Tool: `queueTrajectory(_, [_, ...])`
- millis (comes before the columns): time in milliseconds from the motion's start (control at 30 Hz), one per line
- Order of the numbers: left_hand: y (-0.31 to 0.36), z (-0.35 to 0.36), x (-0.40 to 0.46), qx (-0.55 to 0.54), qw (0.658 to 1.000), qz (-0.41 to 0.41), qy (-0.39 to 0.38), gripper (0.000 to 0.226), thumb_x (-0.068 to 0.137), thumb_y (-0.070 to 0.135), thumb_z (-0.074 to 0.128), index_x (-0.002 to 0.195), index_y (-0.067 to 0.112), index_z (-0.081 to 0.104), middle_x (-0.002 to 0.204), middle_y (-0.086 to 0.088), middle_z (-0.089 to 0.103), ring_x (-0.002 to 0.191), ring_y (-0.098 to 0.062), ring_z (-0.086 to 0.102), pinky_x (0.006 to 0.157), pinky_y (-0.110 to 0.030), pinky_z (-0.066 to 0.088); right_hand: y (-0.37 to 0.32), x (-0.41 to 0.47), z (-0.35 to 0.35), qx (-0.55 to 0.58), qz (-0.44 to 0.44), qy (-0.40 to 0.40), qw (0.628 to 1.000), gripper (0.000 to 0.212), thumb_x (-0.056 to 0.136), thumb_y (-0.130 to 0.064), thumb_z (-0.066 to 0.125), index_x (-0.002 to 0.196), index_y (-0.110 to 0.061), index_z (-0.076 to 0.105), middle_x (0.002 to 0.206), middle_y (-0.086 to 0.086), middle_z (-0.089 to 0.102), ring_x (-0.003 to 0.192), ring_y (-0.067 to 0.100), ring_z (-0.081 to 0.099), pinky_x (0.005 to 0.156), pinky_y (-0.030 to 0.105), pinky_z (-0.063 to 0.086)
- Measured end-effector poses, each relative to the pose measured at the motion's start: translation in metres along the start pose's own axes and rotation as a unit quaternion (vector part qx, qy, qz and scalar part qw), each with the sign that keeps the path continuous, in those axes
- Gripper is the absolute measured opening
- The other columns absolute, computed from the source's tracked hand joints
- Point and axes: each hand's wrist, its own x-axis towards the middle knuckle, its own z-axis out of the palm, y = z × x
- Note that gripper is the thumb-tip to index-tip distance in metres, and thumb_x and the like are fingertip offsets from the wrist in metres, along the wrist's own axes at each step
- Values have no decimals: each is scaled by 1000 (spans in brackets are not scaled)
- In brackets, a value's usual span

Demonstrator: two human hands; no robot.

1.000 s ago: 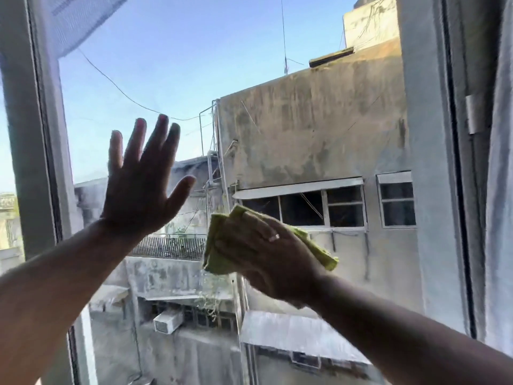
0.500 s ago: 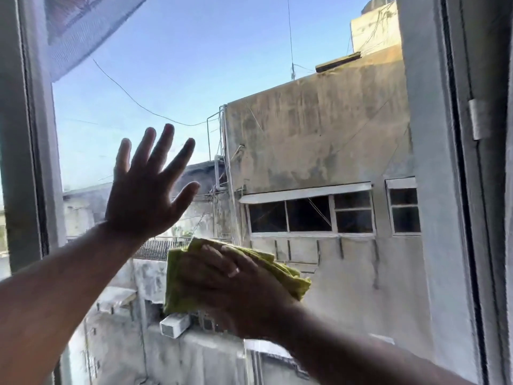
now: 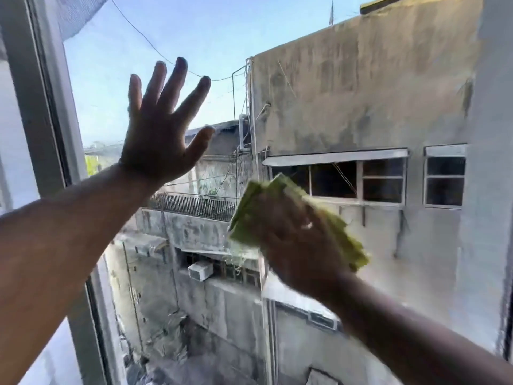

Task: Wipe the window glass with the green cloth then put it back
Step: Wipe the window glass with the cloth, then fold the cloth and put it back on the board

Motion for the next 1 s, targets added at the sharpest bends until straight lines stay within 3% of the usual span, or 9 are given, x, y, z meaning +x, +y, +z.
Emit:
queueTrajectory(100, [3, -18, -1, -17, 997, -12, -68, 69, 100, 55, 36, 158, 21, 25, 169, -16, 15, 154, -44, 14, 119, -68, 10, -99, -59, 10, 82, -227, -114, 964, 63, 93, -33, 47, 154, -31, 34, 164, 0, 33, 152, 30, 27, 122, 46, 26])
queueTrajectory(200, [9, -39, -44, -33, 995, -7, -90, 59, 97, 43, 44, 146, 11, 45, 155, -19, 43, 142, -42, 41, 114, -58, 35, -85, -60, 14, 97, -192, -104, 971, 57, 101, -34, 44, 155, -29, 32, 165, -1, 32, 151, 28, 32, 121, 44, 32])
queueTrajectory(300, [33, -57, -129, -124, 982, -55, -130, 50, 96, 50, 41, 116, 11, 66, 108, -9, 71, 92, -28, 70, 79, -37, 54, -88, -65, 18, 133, -159, -27, 978, 56, 102, -35, 50, 155, -23, 36, 163, 4, 36, 149, 28, 36, 119, 46, 35])
queueTrajectory(467, [87, -56, -189, -438, 807, -254, -304, 79, 75, 89, 42, 101, 18, 65, 78, 13, 69, 65, 2, 64, 59, -21, 51, -87, -66, 19, 206, -18, 47, 977, 85, 93, -51, 57, 159, -10, 21, 164, 14, 25, 155, 28, 21, 128, 44, 16])
queueTrajectory(633, [98, -43, -186, -511, 753, -295, -292, 16, 90, 7, 62, 97, -7, 64, 91, -27, 67, 83, -37, 65, 72, -51, 58, -90, -62, 8, 226, -4, 16, 974, 99, 88, -68, 51, 156, -4, 17, 164, 14, 16, 154, 29, 15, 128, 45, 14])
queueTrajectory(767, [51, -76, -197, -575, 714, -260, -302, 33, 90, 14, 56, 108, -13, 58, 96, -27, 61, 87, -22, 58, 75, -41, 56, -106, -48, -21, 297, 106, -1, 949, 96, 81, -75, 55, 146, -5, 39, 147, 19, 52, 138, 27, 44, 113, 42, 34])
queueTrajectory(833, [13, -103, -214, -595, 692, -272, -305, 30, 91, 20, 60, 109, -4, 62, 95, -21, 63, 86, -14, 61, 73, -28, 56, -135, -31, -38, 464, 186, -86, 862, 80, 72, -61, 72, 135, -14, 55, 120, 9, 72, 110, 22, 64, 95, 42, 51])
queueTrajectory(933, [-49, -146, -264, -592, 665, -332, -313, 17, 91, 25, 62, 105, 25, 71, 93, 4, 71, 88, -7, 67, 74, -24, 60, -205, -12, -43, 747, 222, -286, 558, 42, 68, -34, 82, 104, -15, 72, 94, 6, 71, 82, 23, 65, 72, 40, 58])
queueTrajectory(1000, [-100, -177, -336, -534, 658, -426, -317, 19, 93, 24, 62, 108, 28, 72, 100, -3, 75, 93, -15, 70, 77, -36, 63, -293, -7, -35, 795, 235, -404, 386, 30, 71, -20, 81, 100, -20, 73, 94, 3, 72, 86, 20, 68, 74, 35, 61])
